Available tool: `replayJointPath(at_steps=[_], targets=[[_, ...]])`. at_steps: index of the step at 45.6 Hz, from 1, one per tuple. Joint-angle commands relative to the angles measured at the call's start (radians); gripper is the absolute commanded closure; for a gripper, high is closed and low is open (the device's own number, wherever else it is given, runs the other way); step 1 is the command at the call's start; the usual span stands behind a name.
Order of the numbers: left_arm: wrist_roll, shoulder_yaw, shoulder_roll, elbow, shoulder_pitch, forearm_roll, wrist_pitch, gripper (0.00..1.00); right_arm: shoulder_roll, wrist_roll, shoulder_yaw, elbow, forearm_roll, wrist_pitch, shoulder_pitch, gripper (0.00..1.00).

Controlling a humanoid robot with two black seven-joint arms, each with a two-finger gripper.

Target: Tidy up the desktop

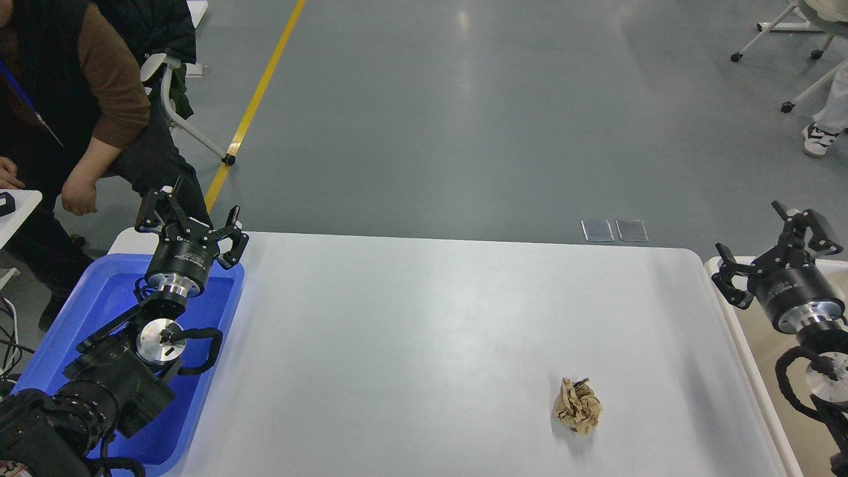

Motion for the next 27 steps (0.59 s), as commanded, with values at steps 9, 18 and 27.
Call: replayJointPath(at_steps=[9,18,27], targets=[[0.000,0.000,-0.001,0.000,-0.001,0.000,0.002,0.00,-0.004,0.000,0.010,0.001,0.002,0.000,-0.020,0.00],[0.000,0.000,-0.001,0.000,-0.001,0.000,0.002,0.00,-0.024,0.000,0.012,0.003,0.002,0.001,-0.019,0.00],[0.000,0.000,-0.001,0.000,-0.001,0.000,0.002,0.00,-0.073,0.002,0.009,0.000,0.002,0.000,-0.025,0.00]])
